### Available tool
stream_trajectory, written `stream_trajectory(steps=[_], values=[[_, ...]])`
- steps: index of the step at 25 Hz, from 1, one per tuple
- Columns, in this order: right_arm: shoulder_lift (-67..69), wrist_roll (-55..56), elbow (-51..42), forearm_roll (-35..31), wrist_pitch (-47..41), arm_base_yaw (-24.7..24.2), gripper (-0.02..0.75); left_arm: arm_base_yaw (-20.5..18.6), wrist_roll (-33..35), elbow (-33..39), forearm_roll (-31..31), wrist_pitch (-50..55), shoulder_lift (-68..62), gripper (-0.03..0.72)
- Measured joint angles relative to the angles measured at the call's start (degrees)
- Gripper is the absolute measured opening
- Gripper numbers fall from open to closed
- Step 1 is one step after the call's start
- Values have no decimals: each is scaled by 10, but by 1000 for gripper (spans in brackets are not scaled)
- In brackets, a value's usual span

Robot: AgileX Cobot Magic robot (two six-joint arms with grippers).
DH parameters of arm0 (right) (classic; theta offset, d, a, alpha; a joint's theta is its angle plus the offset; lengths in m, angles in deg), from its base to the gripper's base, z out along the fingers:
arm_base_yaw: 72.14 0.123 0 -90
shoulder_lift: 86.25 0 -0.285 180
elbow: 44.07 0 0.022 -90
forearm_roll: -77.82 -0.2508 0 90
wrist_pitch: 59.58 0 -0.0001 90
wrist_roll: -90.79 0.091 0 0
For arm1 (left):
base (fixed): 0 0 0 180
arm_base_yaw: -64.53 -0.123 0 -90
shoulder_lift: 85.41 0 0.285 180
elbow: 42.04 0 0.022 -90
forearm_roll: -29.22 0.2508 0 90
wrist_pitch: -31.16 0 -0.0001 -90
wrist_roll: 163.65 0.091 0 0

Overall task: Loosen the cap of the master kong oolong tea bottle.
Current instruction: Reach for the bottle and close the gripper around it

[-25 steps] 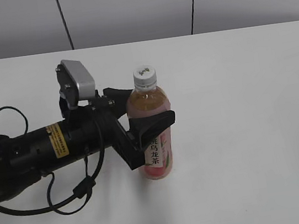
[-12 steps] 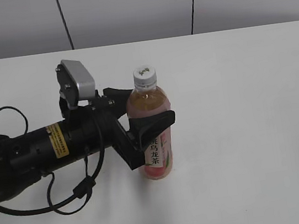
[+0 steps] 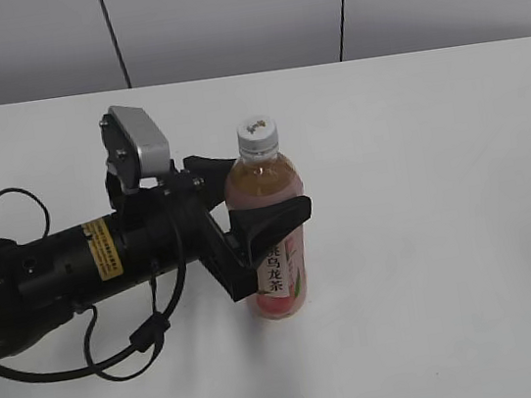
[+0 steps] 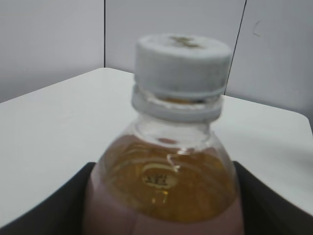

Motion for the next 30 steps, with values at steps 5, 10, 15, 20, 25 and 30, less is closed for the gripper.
stream_trajectory(steps=[5, 10, 15, 20, 25, 30], values=[[115, -1, 31, -6, 44, 0, 546, 0, 0, 0, 0, 0, 0, 465], [270, -76, 99, -28, 47, 0, 540, 0, 0, 0, 0, 0, 0, 465], [426, -107, 209, -58, 21, 0, 506, 0, 0, 0, 0, -1, 0, 465], [574, -146, 345, -106, -42, 2, 475, 0, 0, 0, 0, -2, 0, 465], [700, -159, 472, -113, -99, 42, 470, 0, 0, 0, 0, -3, 0, 465], [799, -175, 577, -100, -106, 127, 470, 0, 0, 0, 0, -3, 0, 465]])
